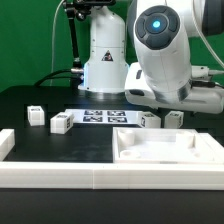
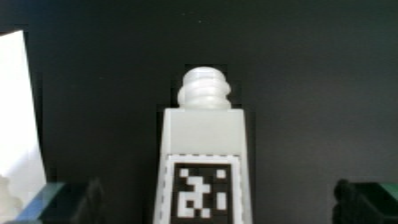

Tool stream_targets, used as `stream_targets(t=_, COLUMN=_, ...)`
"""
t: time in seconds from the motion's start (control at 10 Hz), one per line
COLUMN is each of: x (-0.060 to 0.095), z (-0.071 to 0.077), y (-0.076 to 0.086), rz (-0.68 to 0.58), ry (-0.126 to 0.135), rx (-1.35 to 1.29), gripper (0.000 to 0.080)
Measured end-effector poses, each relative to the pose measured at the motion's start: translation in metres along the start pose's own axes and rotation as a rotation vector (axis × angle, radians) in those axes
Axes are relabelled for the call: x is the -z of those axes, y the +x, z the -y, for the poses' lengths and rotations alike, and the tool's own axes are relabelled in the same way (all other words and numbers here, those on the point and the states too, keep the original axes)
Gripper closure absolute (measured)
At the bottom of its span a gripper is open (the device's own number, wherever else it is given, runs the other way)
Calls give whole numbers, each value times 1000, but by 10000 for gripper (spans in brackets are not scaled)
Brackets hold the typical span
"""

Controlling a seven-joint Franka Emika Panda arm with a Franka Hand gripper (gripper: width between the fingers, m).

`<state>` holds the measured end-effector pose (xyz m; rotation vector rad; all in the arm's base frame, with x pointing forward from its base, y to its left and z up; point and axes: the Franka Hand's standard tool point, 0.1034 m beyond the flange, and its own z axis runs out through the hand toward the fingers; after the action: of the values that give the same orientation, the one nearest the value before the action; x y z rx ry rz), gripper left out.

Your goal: Assemble one leg

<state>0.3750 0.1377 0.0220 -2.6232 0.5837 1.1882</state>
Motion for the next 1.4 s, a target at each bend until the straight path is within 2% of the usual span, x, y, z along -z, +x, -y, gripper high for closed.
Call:
stream_targets(t=0.2, x=-7, z=2, y=2, rz=0, ry=-7, rx=2, gripper=151)
stream_targets(t=0.6, x=-11, z=1, y=7, rz=-7, ry=-7, rx=-1, gripper=160)
stream_targets(t=0.8, x=-11, z=1, y=7, rz=-7, ry=-7, rx=-1, gripper=500)
stream_targets(t=1.4, x=-11, z=1, y=7, rz=-7, ry=-7, rx=-1, gripper=511)
